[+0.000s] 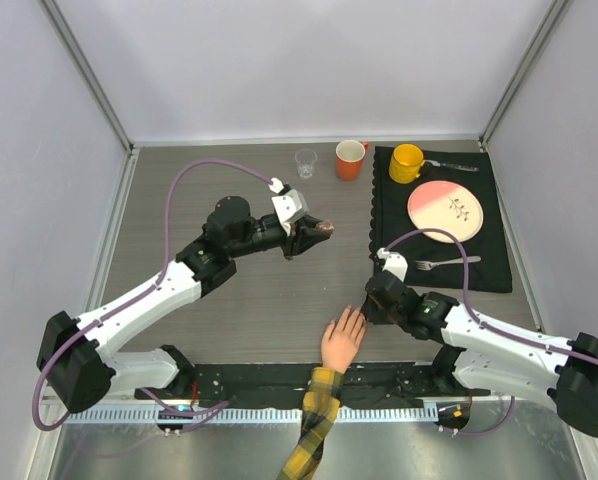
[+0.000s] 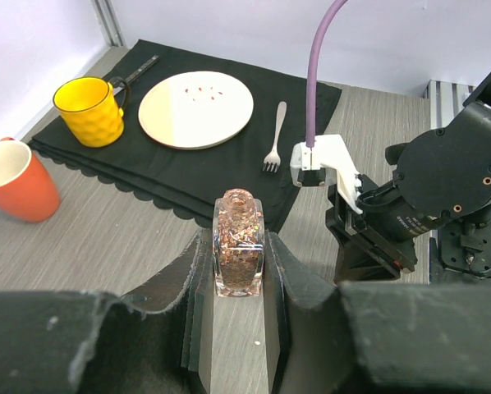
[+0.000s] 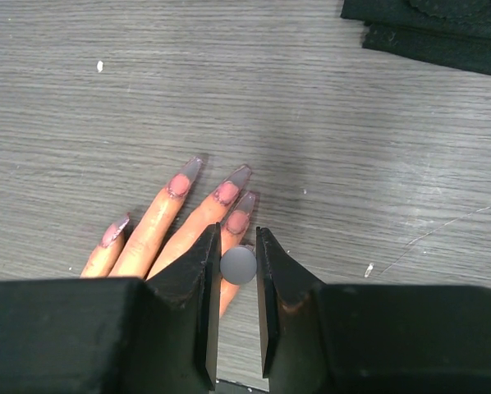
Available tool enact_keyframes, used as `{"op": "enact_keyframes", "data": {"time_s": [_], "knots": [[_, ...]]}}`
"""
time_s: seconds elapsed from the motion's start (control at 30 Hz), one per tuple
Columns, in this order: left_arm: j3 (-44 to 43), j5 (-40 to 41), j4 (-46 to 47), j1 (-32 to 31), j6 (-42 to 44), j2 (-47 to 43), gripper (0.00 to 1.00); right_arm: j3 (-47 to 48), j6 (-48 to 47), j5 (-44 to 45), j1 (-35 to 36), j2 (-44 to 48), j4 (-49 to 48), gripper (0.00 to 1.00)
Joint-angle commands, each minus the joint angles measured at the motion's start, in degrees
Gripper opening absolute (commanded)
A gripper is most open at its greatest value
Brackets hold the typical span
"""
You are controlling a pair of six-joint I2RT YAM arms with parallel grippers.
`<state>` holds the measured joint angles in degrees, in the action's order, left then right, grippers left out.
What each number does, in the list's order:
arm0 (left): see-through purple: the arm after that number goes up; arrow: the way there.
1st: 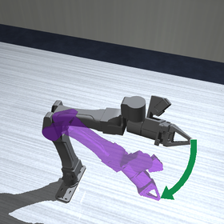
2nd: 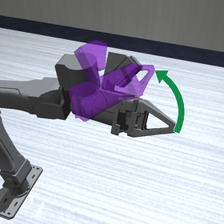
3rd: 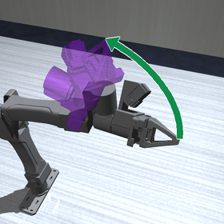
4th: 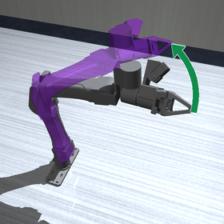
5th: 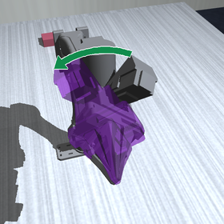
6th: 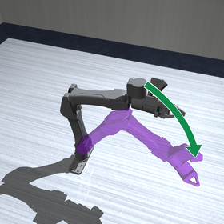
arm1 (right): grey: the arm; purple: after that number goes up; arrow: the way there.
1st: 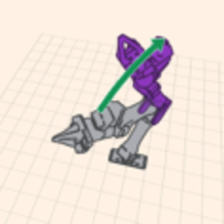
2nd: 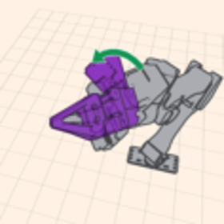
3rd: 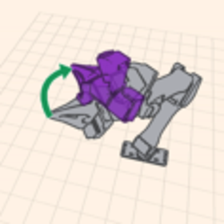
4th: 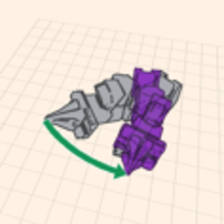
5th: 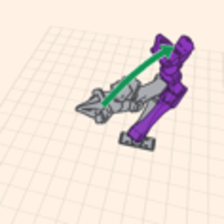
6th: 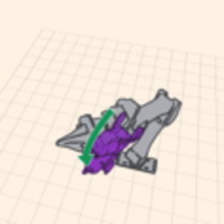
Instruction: Paint the nails
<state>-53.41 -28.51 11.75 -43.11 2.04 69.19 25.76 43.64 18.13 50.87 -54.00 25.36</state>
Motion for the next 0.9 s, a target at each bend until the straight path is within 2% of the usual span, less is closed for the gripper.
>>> {"op": "enact_keyframes", "data": {"time_s": [0.0,0.5,0.87], "knots": [[-0.91,-0.23,1.79,-0.22,1.03,-1.78,0.00,0.52,-0.04,-1.43,-0.07,1.79,0.21,0.01],[-1.00,-0.67,2.23,-0.30,0.42,-1.78,0.00,0.87,1.54,-1.17,-0.07,3.46,4.69,0.01],[-1.00,-0.76,2.14,-0.22,0.59,-1.78,0.00,1.05,0.84,-0.73,-0.07,1.53,0.30,0.01]]}}
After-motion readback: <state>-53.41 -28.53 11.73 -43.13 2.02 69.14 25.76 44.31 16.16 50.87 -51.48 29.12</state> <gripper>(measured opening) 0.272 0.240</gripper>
